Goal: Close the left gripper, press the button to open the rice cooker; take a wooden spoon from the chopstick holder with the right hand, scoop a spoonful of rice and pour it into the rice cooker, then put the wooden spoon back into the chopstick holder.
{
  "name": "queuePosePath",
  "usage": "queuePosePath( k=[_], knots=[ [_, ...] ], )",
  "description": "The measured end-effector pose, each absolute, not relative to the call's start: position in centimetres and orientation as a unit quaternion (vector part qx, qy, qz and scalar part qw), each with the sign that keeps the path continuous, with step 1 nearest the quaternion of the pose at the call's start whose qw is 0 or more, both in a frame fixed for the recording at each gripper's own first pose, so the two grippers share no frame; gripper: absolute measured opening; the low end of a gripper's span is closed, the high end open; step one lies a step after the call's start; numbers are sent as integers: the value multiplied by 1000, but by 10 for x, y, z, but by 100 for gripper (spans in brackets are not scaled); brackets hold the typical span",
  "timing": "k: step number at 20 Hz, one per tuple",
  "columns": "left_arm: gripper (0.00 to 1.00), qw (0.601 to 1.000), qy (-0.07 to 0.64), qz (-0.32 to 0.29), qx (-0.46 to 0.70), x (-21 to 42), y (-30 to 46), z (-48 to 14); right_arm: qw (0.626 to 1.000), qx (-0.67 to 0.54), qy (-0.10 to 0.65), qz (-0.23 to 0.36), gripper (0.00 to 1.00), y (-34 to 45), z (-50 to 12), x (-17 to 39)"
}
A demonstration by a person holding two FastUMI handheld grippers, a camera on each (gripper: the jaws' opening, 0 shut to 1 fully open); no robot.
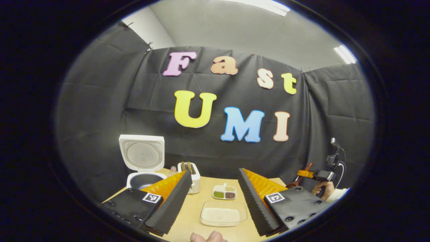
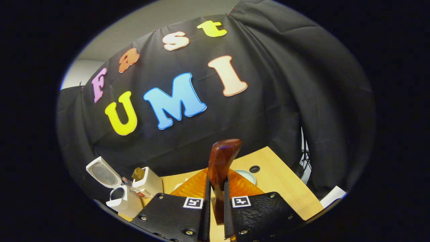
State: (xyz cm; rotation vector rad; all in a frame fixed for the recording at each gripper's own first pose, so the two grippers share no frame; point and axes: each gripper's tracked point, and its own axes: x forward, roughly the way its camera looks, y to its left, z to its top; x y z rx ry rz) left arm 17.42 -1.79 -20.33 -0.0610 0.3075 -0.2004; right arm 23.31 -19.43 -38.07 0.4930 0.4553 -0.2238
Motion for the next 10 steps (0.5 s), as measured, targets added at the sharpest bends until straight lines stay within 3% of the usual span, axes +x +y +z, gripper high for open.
queuePosePath(
  k=[9, 10],
  knots=[
    [93, 983, 181, 14, -33, 169, -16, -213, 902, 275, 317, -99, 17, -203, -495, 231],
    [100, 983, 180, 22, -34, 166, -18, -212, 902, 270, 323, -95, 17, -202, -502, 231]
  ],
)
